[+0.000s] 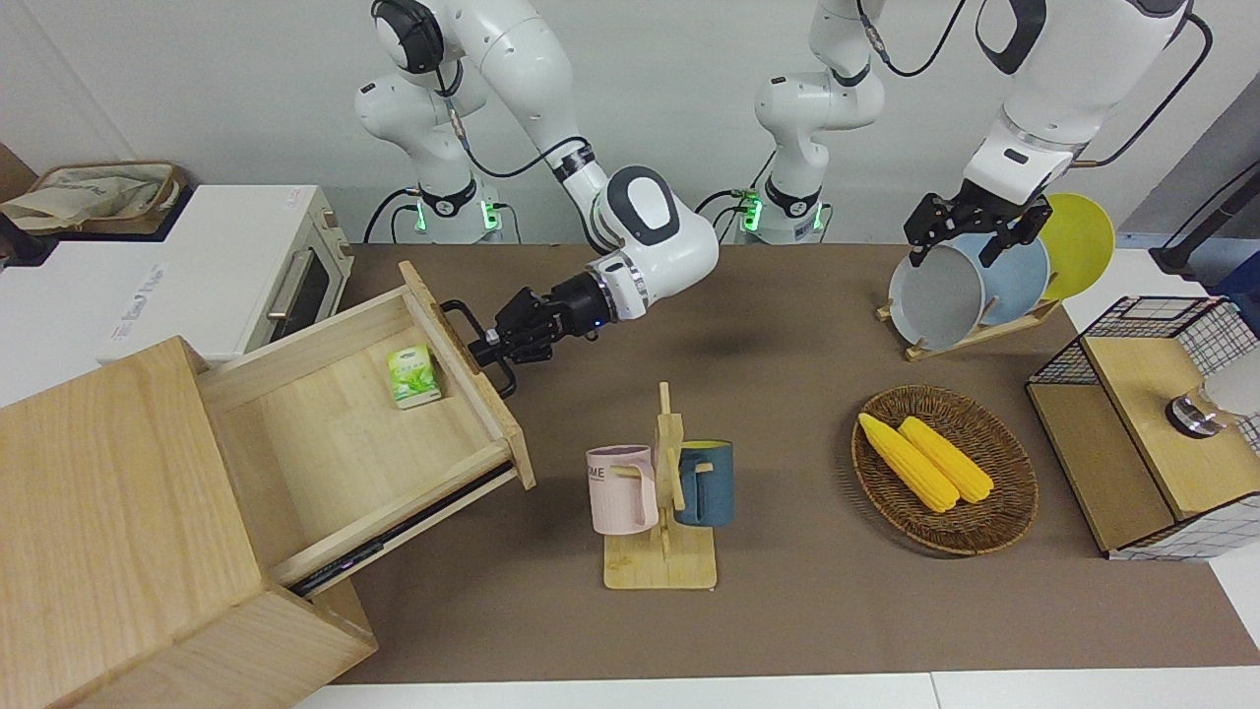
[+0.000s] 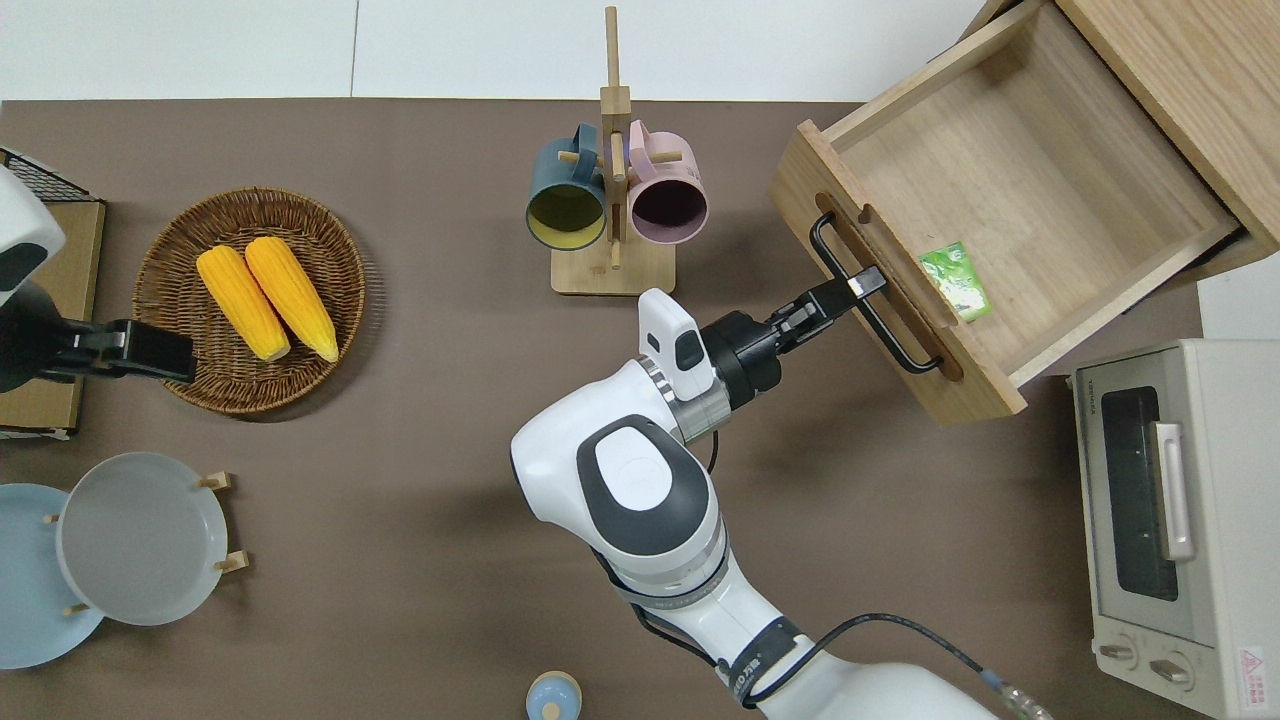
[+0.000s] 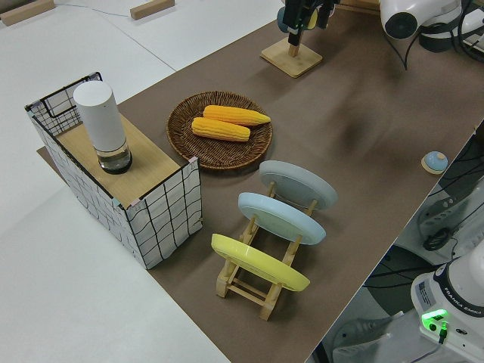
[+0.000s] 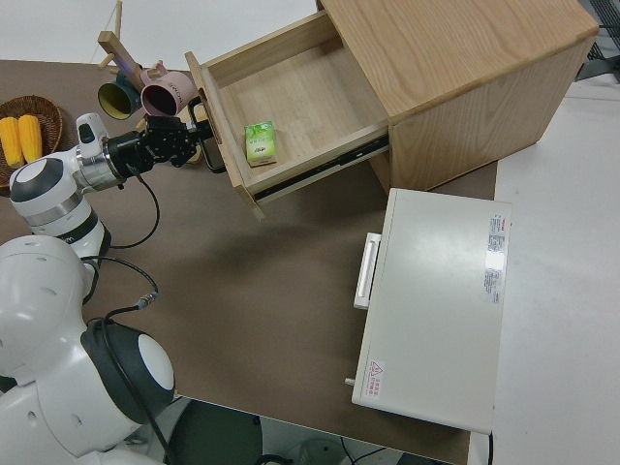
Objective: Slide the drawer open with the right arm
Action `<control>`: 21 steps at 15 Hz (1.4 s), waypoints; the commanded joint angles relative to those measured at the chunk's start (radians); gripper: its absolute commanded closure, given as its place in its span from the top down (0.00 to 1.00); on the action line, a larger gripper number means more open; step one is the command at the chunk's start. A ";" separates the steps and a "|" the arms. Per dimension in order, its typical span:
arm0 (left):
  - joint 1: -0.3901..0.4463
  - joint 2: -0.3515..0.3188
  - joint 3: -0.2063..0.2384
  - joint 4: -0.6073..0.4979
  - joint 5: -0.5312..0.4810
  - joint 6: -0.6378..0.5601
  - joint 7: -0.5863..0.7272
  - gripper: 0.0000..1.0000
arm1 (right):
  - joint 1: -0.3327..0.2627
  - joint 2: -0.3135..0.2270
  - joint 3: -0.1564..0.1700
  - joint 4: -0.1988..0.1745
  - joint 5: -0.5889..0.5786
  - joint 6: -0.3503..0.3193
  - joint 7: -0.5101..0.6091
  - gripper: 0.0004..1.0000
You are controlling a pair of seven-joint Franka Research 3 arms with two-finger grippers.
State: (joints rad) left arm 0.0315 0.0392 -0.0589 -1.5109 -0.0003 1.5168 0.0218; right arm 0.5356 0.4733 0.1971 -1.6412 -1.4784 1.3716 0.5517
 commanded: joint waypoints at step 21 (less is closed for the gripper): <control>0.005 0.011 -0.007 0.024 0.017 -0.020 0.009 0.99 | 0.098 -0.013 0.002 0.104 0.144 -0.042 -0.042 0.99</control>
State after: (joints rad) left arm 0.0315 0.0392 -0.0589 -1.5109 -0.0003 1.5168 0.0218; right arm 0.5963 0.4666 0.2006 -1.5834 -1.4110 1.3455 0.5259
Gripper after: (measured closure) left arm 0.004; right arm 0.009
